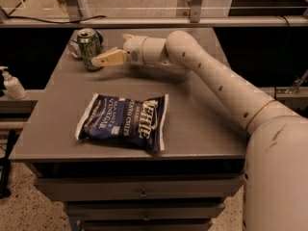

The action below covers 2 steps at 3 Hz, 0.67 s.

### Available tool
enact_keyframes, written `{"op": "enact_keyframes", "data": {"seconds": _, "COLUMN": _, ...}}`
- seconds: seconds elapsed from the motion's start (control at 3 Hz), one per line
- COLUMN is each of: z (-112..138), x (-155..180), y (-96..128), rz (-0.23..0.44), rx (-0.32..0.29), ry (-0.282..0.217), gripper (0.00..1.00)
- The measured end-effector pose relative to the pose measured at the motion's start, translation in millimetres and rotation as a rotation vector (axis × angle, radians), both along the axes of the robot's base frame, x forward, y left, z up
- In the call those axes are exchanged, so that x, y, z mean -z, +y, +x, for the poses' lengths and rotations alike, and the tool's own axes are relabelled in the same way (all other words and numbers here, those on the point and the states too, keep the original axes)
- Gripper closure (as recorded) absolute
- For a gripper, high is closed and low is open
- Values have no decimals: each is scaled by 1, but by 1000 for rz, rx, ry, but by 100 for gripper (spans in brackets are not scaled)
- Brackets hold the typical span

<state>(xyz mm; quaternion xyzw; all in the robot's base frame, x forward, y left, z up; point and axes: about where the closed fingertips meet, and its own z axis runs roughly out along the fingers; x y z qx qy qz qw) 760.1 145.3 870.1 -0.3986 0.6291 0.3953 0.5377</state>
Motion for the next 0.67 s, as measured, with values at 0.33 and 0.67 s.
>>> {"op": "enact_keyframes", "data": {"seconds": 0.33, "z": 30, "x": -14, "y": -67, "rz": -76, "rx": 84, "ry": -60, "gripper": 0}}
{"op": "enact_keyframes", "data": {"seconds": 0.67, "z": 56, "x": -47, "y": -135, "rz": -128, "rx": 189, "ry": -143, "gripper": 0}}
